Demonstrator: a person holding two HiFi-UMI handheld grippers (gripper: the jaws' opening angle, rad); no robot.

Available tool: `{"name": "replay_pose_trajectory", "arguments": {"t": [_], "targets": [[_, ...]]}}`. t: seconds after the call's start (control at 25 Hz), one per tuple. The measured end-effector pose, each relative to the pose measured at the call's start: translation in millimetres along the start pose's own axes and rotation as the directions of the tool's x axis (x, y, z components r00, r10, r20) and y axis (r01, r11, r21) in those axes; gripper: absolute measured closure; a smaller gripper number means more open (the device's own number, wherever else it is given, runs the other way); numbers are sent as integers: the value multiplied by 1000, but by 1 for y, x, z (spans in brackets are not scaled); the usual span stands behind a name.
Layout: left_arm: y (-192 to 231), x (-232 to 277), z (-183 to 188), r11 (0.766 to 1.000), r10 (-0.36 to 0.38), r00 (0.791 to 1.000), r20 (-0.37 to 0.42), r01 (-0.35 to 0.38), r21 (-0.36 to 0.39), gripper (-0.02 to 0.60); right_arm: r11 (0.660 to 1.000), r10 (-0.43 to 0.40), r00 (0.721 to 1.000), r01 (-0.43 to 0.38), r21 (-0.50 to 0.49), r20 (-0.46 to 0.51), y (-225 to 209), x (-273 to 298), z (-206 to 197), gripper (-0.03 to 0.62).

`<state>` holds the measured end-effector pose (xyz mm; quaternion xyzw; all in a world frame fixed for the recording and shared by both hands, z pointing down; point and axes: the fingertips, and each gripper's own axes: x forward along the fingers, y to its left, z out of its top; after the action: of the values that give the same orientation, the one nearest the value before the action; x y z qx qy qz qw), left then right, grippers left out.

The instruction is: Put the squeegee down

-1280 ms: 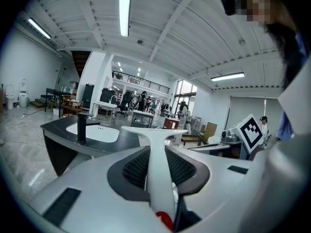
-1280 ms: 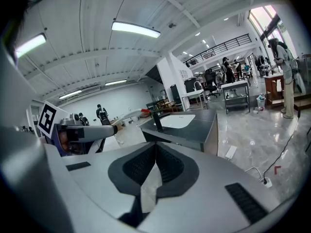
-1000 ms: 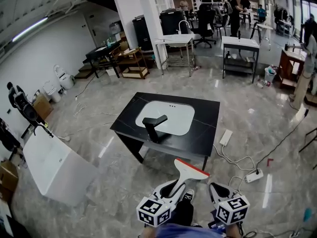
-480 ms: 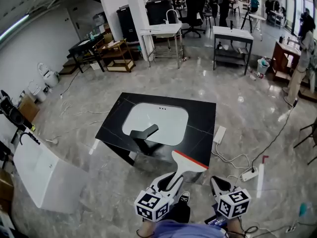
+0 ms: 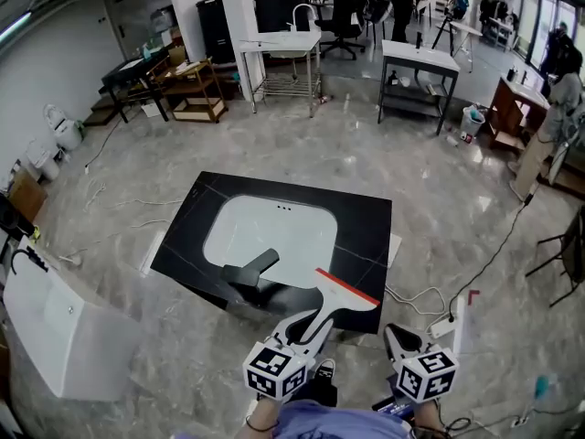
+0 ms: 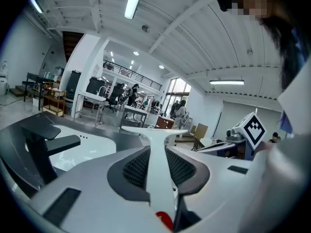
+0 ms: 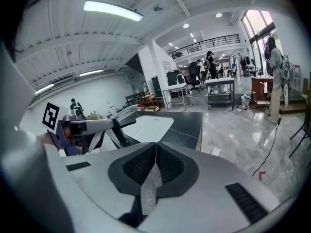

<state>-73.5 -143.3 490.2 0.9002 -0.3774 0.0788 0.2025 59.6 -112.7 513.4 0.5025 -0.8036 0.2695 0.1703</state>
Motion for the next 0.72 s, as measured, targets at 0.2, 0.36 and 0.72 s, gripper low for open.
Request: {"name": "replay_pose_trajectory", "arguments": {"t": [0.2,0.36,0.72], "targets": [[17,24,9,999,-47,999,-21,48,8,479,999,-42,999,42,25,2,-12,17,14,574],[27,37,17,997,-79,996,-32,79,19,479,997,-66,998,65,47,7,-17,28,22,572],[32,55,19,993,-115,992,-43,115,4,479,991,-113,993,113,66,10,-31,29,33,574]]}}
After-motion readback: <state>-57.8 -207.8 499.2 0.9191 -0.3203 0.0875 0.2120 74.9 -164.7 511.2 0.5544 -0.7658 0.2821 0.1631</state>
